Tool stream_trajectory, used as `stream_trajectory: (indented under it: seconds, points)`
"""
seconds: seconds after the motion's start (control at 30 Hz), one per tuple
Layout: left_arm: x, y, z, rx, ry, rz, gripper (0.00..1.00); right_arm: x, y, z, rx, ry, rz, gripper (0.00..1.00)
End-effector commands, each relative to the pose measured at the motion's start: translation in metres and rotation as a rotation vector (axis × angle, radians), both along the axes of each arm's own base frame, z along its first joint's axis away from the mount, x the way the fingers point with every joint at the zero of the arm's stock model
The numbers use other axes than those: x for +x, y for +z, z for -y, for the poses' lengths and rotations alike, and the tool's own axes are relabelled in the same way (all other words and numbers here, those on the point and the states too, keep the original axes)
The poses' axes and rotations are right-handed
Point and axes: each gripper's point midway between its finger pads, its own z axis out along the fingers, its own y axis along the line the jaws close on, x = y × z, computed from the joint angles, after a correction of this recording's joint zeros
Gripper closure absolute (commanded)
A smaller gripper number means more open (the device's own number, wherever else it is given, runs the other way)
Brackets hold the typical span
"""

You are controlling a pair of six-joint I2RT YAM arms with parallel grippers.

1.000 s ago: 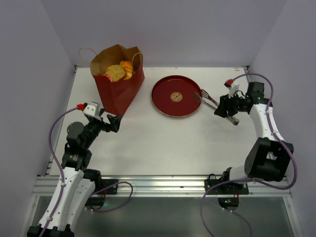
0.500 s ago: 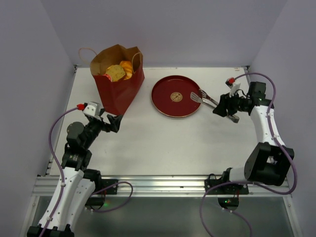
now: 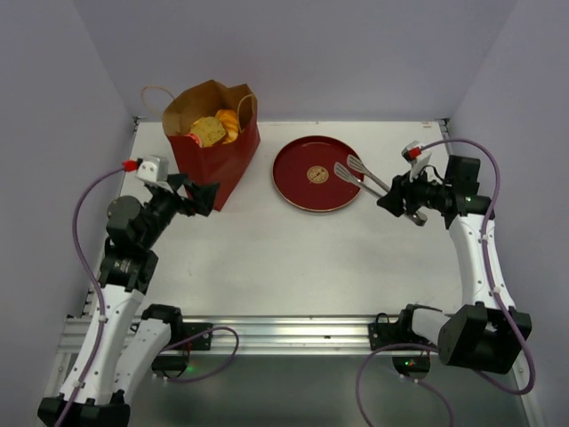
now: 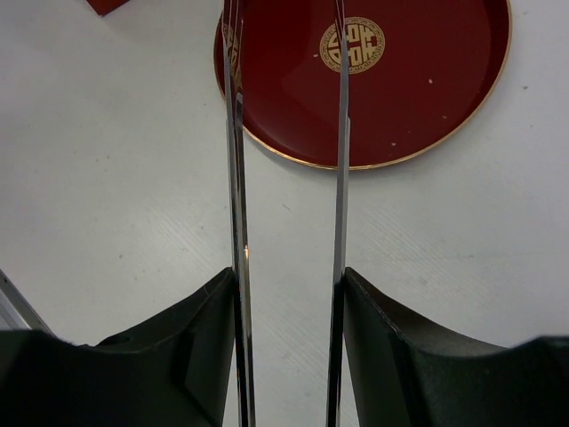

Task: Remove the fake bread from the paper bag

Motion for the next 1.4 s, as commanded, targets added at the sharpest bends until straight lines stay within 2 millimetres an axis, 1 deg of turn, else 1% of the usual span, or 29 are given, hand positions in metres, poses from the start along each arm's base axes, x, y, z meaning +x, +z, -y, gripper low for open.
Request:
stream_trajectory:
  seconds: [0.0, 0.03, 0.07, 0.13, 0.17, 0.2, 0.23, 0.27, 0.3, 0.33, 0.37, 0.4, 0.43, 0.47, 0.5, 0.53, 0.57, 0.6, 0.67, 0.7, 0.73, 0.77, 0.93, 1.0, 1.03, 1.1, 1.17, 1.23, 1.37]
  points:
    - [0.017, 0.055, -0.005, -0.057, 0.063, -0.001, 0.03, -0.001, 0.008, -0.012, 0.072, 0.024, 0.037, 0.49]
    - [0.031, 0.051, -0.004, -0.05, 0.069, -0.041, 0.04, -0.001, 0.009, -0.013, 0.081, 0.023, 0.033, 0.5]
    - [0.037, 0.07, -0.007, -0.046, 0.086, -0.012, 0.05, -0.003, 0.013, -0.015, 0.089, 0.033, 0.04, 0.5]
    - [0.058, 0.067, -0.01, -0.031, 0.119, -0.055, 0.06, -0.006, 0.016, -0.018, 0.102, 0.044, 0.043, 0.5]
    - [0.064, 0.085, -0.016, -0.03, 0.155, -0.022, 0.06, -0.007, 0.017, -0.019, 0.106, 0.05, 0.045, 0.5]
    - [0.072, 0.088, -0.019, -0.024, 0.18, -0.024, 0.06, -0.009, 0.018, -0.021, 0.113, 0.058, 0.048, 0.5]
    - [0.088, 0.08, -0.022, -0.008, 0.203, -0.058, 0.06, -0.01, 0.018, -0.021, 0.115, 0.062, 0.047, 0.5]
    - [0.097, 0.097, -0.029, 0.0, 0.242, -0.029, 0.06, -0.011, 0.018, -0.022, 0.119, 0.066, 0.043, 0.5]
    - [0.106, 0.096, -0.038, 0.009, 0.273, -0.046, 0.06, -0.012, 0.019, -0.023, 0.124, 0.072, 0.043, 0.5]
    - [0.126, 0.082, -0.045, 0.02, 0.291, -0.091, 0.06, -0.013, 0.018, -0.024, 0.124, 0.08, 0.038, 0.5]
    - [0.133, 0.097, -0.047, 0.003, 0.279, -0.073, 0.07, -0.014, 0.019, -0.024, 0.126, 0.083, 0.039, 0.5]
    - [0.145, 0.095, -0.066, -0.011, 0.314, -0.087, 0.08, -0.015, 0.019, -0.026, 0.131, 0.091, 0.038, 0.5]
    - [0.164, 0.08, -0.08, -0.025, 0.329, -0.134, 0.09, -0.016, 0.019, -0.026, 0.137, 0.097, 0.034, 0.5]
    - [0.17, 0.093, -0.082, -0.053, 0.297, -0.115, 0.13, -0.017, 0.019, -0.027, 0.139, 0.101, 0.032, 0.5]
    - [0.179, 0.089, -0.097, -0.059, 0.324, -0.136, 0.14, -0.017, 0.019, -0.028, 0.141, 0.105, 0.032, 0.5]
    - [0.197, 0.072, -0.103, -0.053, 0.332, -0.182, 0.14, -0.017, 0.018, -0.028, 0.141, 0.11, 0.028, 0.5]
    - [0.204, 0.091, -0.105, -0.041, 0.328, -0.148, 0.15, -0.017, 0.018, -0.028, 0.139, 0.111, 0.027, 0.5]
    - [0.218, 0.088, -0.107, -0.03, 0.322, -0.17, 0.17, -0.017, 0.016, -0.028, 0.139, 0.114, 0.023, 0.5]
    - [0.23, 0.081, -0.11, -0.017, 0.324, -0.2, 0.2, -0.018, 0.016, -0.028, 0.14, 0.121, 0.019, 0.5]
    - [0.238, 0.064, -0.111, -0.009, 0.328, -0.251, 0.21, -0.018, 0.016, -0.028, 0.14, 0.123, 0.02, 0.51]
    - [0.24, 0.067, -0.114, -0.004, 0.335, -0.25, 0.23, -0.019, 0.015, -0.028, 0.141, 0.125, 0.015, 0.51]
    - [0.242, 0.062, -0.118, 0.013, 0.353, -0.26, 0.23, -0.019, 0.016, -0.029, 0.143, 0.129, 0.015, 0.51]
    - [0.244, 0.024, -0.14, 0.078, 0.432, -0.351, 0.25, -0.02, 0.015, -0.031, 0.154, 0.141, 0.008, 0.51]
    - [0.24, 0.014, -0.149, 0.121, 0.472, -0.375, 0.26, -0.02, 0.014, -0.031, 0.156, 0.145, 0.004, 0.51]
    - [0.238, 0.002, -0.151, 0.131, 0.478, -0.395, 0.26, -0.02, 0.014, -0.031, 0.155, 0.145, 0.005, 0.51]
    - [0.237, -0.004, -0.15, 0.135, 0.465, -0.391, 0.26, -0.02, 0.013, -0.031, 0.156, 0.146, 0.004, 0.51]
    - [0.238, -0.019, -0.145, 0.135, 0.437, -0.415, 0.26, -0.02, 0.013, -0.031, 0.159, 0.147, 0.003, 0.51]
    - [0.242, -0.034, -0.144, 0.135, 0.424, -0.444, 0.26, -0.02, 0.012, -0.031, 0.157, 0.147, -0.001, 0.51]
    - [0.25, -0.052, -0.143, 0.137, 0.406, -0.47, 0.27, -0.021, 0.012, -0.031, 0.156, 0.148, -0.001, 0.51]
